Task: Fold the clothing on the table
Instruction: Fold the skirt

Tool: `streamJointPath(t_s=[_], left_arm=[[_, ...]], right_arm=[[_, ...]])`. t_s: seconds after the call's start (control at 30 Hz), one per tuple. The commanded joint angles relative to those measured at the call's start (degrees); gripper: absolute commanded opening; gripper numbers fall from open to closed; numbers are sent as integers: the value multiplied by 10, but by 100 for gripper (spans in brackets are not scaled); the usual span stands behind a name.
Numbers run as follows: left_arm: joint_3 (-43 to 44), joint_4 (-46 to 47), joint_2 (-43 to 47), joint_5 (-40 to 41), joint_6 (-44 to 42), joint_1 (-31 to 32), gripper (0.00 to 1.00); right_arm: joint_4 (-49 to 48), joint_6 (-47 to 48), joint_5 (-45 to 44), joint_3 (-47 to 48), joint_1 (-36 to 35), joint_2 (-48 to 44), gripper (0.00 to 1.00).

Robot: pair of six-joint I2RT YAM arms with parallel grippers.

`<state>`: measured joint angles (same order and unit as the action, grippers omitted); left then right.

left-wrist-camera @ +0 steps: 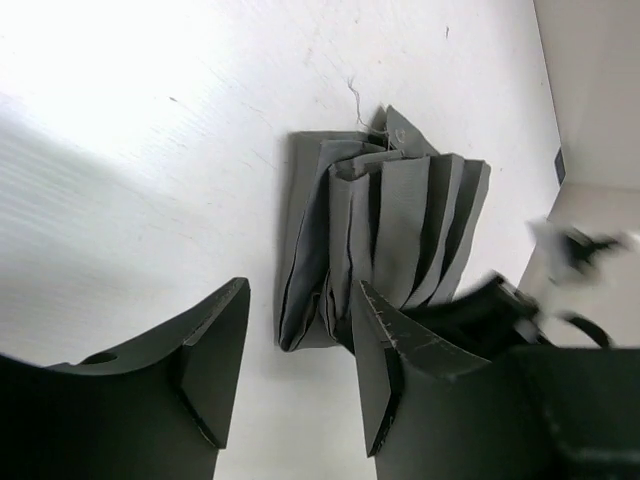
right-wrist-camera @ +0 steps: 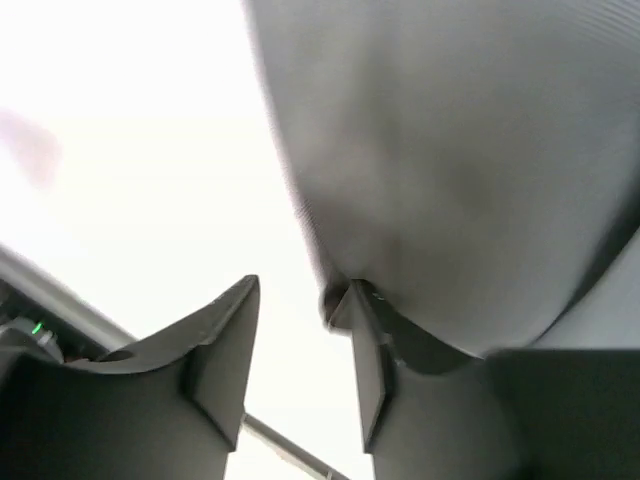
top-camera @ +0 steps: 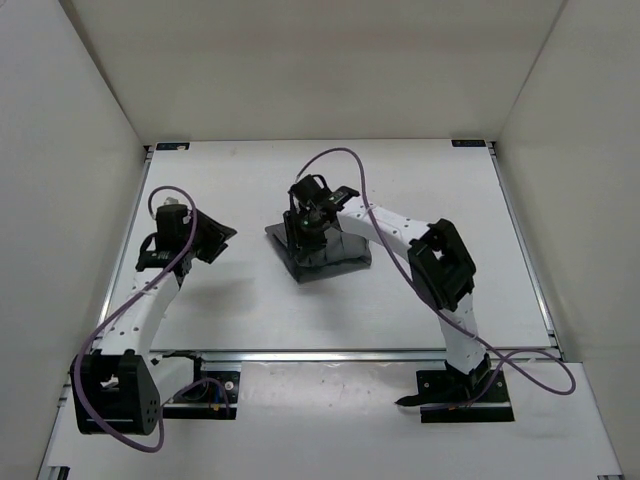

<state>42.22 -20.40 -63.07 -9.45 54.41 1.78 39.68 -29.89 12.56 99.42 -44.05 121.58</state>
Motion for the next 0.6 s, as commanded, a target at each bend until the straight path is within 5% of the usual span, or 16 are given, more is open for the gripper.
streamJointPath(t_s=[0.0,0.1,0.3,0.53,0.57], left_arm=[[1,-32,21,22,7,-35,56],[6,-48,22,6,-16,-66,57],[-4,-54,28,16,-33,-61,57],[-4,-46,21,9,-29,-45,56],[-3,-46,23,11,-28,-43,57]], right_arm=[[-35,48,13,3,-27,-105,40],[-37,47,8,-85,-63,-193,54],[-84,-3,-62,-360,-42,-401,58],[-63,70,-70,-383,91,-403,59],[-61,96,-80,-377,110,-383,65]])
